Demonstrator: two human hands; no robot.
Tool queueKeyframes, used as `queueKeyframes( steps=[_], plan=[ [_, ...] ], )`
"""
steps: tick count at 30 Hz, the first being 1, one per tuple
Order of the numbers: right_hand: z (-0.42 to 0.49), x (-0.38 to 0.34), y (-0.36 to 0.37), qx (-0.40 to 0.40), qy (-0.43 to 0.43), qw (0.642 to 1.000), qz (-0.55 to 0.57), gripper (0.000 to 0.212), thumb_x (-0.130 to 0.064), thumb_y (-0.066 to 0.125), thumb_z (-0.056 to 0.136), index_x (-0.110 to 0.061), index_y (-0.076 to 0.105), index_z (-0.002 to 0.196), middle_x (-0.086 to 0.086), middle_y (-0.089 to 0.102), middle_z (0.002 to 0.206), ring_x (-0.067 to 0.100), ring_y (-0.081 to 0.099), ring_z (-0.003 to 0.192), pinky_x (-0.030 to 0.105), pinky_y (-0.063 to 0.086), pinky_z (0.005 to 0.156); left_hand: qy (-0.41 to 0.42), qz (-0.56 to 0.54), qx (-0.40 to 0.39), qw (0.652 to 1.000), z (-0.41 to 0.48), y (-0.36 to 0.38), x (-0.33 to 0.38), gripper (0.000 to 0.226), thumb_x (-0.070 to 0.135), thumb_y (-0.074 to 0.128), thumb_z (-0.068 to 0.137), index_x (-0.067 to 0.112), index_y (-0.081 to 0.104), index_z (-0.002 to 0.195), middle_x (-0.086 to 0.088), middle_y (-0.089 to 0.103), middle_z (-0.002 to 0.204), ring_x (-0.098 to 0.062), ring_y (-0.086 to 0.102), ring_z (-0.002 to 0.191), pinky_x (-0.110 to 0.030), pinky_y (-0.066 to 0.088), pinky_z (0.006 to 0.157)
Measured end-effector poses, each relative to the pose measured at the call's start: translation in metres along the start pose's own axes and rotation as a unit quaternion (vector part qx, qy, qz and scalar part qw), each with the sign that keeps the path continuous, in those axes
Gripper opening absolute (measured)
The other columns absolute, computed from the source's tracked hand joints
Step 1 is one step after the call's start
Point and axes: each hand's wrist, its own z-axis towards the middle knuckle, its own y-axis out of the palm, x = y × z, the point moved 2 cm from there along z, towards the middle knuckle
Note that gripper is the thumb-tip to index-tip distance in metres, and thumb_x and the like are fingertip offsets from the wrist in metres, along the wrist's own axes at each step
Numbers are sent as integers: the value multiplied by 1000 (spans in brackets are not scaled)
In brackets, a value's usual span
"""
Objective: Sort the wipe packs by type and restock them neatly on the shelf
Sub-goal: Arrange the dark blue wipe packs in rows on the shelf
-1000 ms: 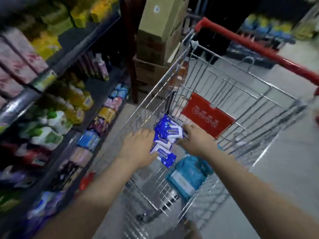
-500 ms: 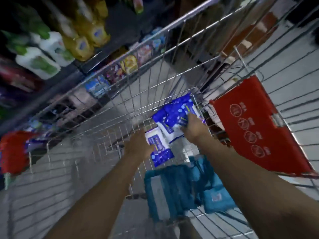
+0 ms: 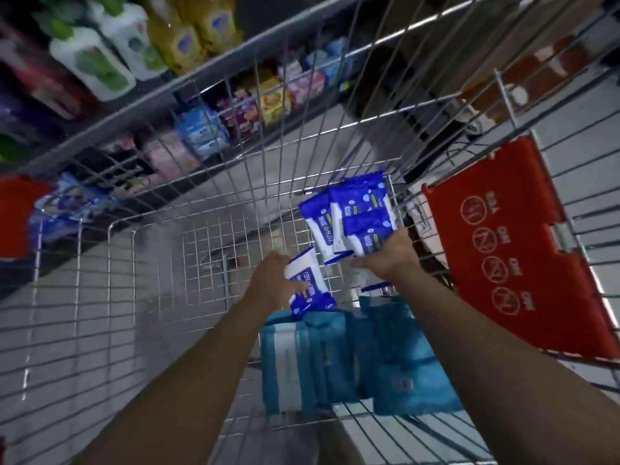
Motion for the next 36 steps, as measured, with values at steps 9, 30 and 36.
queueKeyframes(
  steps=[9,30,36],
  plan=[
    [-128,-73,-61,-4,-62,945,321,22,-10,79,76,-6,62,89,11,70,94,22,64,81,33,53,76,34,-295,90,951,-121,-165,83,39,-1,80,69,23,56,88,7,62,75,-8,58,64,-17,45,57],
    [-498,-509,100,-137,-237,806,525,8,-16,52,89,-16,58,84,5,60,68,20,54,59,25,43,52,206,-433,318,818,-420,-645,-111,36,-11,63,78,22,59,93,-6,67,91,-17,63,75,-24,50,57],
    [-507,-555,97,-94,-293,843,440,11,-4,54,86,-9,56,76,6,61,63,17,56,50,24,40,50,204,-429,336,813,-411,-702,-132,30,-6,69,77,20,62,91,-1,69,86,-8,66,63,-19,46,49]
  ],
)
